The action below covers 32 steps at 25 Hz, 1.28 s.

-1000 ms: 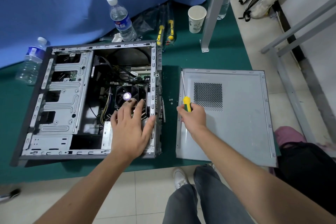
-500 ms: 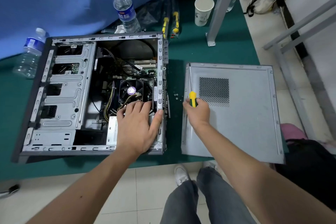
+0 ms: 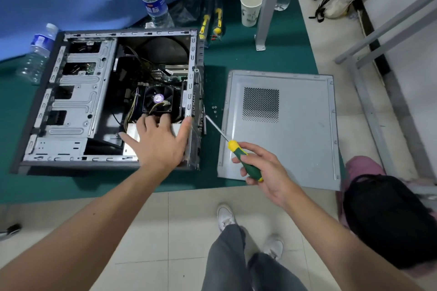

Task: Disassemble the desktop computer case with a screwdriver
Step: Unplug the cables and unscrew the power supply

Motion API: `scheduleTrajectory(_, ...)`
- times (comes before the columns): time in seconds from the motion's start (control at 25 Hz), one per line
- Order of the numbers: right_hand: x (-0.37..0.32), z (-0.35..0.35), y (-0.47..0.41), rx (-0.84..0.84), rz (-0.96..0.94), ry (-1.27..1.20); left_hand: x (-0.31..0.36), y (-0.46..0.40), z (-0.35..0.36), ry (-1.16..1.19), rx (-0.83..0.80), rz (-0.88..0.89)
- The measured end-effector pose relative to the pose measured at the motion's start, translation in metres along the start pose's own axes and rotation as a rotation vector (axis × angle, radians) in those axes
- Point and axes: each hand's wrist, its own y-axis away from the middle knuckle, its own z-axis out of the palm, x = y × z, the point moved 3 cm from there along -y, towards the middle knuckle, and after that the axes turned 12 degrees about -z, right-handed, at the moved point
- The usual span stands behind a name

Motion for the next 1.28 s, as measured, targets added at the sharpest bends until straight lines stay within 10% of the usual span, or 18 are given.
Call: scheduleTrajectory(1.28,-0.010,-0.033,0.008,-0.282,0.032,0.234,0.004,0.016,0.005,0.058,0.088,0.153)
